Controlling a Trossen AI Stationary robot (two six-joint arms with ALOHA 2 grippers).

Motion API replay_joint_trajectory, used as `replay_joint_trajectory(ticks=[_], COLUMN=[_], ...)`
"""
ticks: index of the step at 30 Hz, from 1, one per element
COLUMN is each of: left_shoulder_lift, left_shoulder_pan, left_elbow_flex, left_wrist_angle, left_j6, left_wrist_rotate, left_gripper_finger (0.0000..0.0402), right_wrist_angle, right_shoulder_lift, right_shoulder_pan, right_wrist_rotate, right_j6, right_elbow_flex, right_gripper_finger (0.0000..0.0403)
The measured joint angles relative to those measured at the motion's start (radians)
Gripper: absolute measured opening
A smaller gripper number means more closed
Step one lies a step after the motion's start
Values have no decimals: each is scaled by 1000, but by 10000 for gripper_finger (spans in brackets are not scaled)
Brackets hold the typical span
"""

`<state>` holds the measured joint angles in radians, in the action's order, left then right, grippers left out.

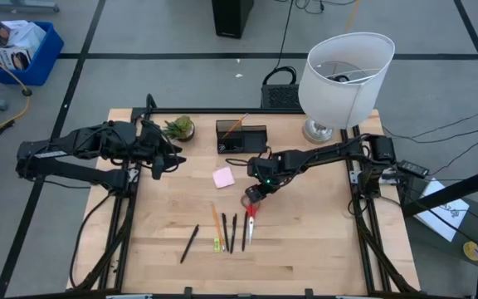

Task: Pick and place office supplies into organizer
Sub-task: Put the red scissors into the black desk organizer

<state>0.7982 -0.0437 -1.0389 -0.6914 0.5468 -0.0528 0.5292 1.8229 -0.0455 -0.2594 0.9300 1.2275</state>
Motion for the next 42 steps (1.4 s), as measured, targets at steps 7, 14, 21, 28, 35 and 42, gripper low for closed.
replay_joint_trajectory(ticks=[7, 14, 21, 28, 35, 42], left_shoulder_lift=[0, 0, 0, 0, 0, 0], left_shoulder_pan=[-1, -1, -1, -1, -1, -1], left_elbow_flex=[0, 0, 0, 0, 0, 0], left_wrist_angle=[6, 8, 8, 8, 8, 7], left_j6=[-18, -15, -16, -18, -19, -10], left_wrist_rotate=[-2, -19, -28, -28, -36, -47], left_gripper_finger=[232, 232, 232, 232, 232, 232], right_wrist_angle=[38, 11, 21, 7, 1, -41], right_shoulder_lift=[0, 7, 8, 8, 20, 78], right_shoulder_pan=[3, 32, 59, 87, 87, 109], right_wrist_rotate=[109, 159, 209, 289, 312, 239], right_j6=[-53, -80, -63, -62, -84, -76], right_elbow_flex=[19, 19, 19, 19, 19, 21], right_gripper_finger=[155, 155, 155, 155, 155, 155])
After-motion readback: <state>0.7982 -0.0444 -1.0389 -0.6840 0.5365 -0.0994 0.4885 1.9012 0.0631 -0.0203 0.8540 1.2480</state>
